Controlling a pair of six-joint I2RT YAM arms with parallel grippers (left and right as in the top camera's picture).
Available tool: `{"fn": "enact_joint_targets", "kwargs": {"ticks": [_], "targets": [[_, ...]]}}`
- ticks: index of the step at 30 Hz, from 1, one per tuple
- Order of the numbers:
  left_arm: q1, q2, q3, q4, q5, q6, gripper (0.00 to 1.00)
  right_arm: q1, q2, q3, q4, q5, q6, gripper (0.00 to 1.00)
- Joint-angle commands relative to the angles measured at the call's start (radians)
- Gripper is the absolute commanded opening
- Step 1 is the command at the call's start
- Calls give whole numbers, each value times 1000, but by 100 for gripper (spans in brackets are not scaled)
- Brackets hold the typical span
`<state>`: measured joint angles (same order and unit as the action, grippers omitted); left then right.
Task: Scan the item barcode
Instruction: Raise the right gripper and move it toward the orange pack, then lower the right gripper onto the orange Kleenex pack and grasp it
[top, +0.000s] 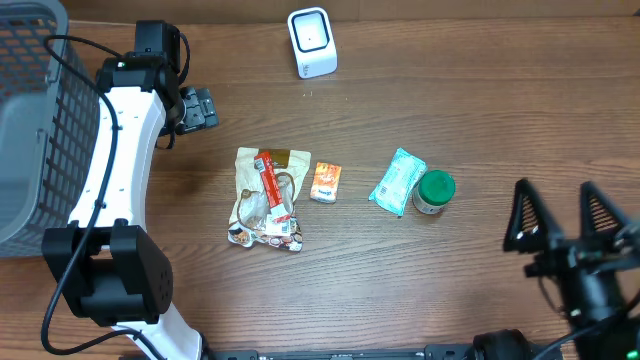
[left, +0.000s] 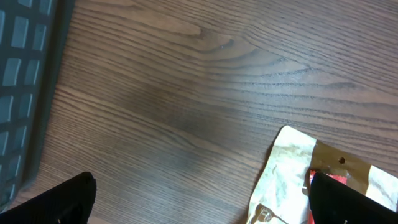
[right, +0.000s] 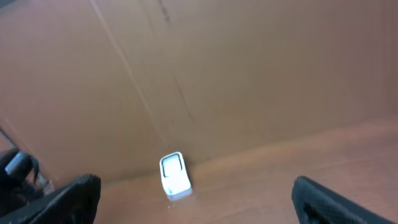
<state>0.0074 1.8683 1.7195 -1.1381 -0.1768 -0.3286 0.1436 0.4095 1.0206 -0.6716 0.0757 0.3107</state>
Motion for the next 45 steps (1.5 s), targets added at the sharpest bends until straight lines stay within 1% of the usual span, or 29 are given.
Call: {"fn": "enact_joint_targets", "kwargs": {"ticks": [1, 4, 7, 9, 11, 15, 16, 17, 18, 20, 21, 22, 26, 30, 36, 42, 45], "targets": [[2, -18, 18, -2, -14, 23, 100, -5, 214, 321, -200, 16, 8, 100], [2, -18, 18, -2, -14, 23, 100, -5, 402, 602, -438, -21, 15, 100], [2, -18, 18, -2, -14, 23, 99, -5, 538, 786, -628, -59, 35, 100], [2, -18, 18, -2, -14, 23, 100, -5, 619, 875, -722, -109, 34, 100], [2, -18, 18, -2, -14, 23, 100, -5, 671, 912, -756, -149, 34, 100], [0, -18, 18, -2, -14, 23, 100, -5, 727, 911, -744, -229, 34, 100], [-2, -18, 18, -2, -14, 23, 99, -5, 739, 911, -738, -245, 35, 98], [-3, -18, 18, -2, -14, 23, 100, -5, 753, 911, -727, -269, 35, 83], [-3, -18, 18, -2, -14, 23, 100, -5, 769, 911, -721, -297, 35, 70], [-2, -18, 18, -2, -14, 23, 100, -4, 800, 911, -731, -317, 45, 51], [-2, -18, 18, -2, -14, 23, 100, -3, 819, 911, -746, -317, 64, 43], [-1, -18, 18, -2, -14, 23, 100, -3, 837, 911, -762, -317, 80, 38], [-2, -18, 18, -2, -14, 23, 99, 21, 928, 911, -842, -316, 94, 37], [-4, -18, 18, -2, -14, 23, 100, 101, 1029, 910, -872, -290, 96, 38], [-4, -18, 18, -2, -14, 23, 100, 269, 1177, 910, -835, -131, 241, 39], [-4, -18, 18, -2, -14, 23, 100, 422, 1343, 910, -771, -96, 294, 39], [-4, -18, 18, -2, -14, 23, 100, 496, 1435, 910, -743, -40, 328, 41]]}}
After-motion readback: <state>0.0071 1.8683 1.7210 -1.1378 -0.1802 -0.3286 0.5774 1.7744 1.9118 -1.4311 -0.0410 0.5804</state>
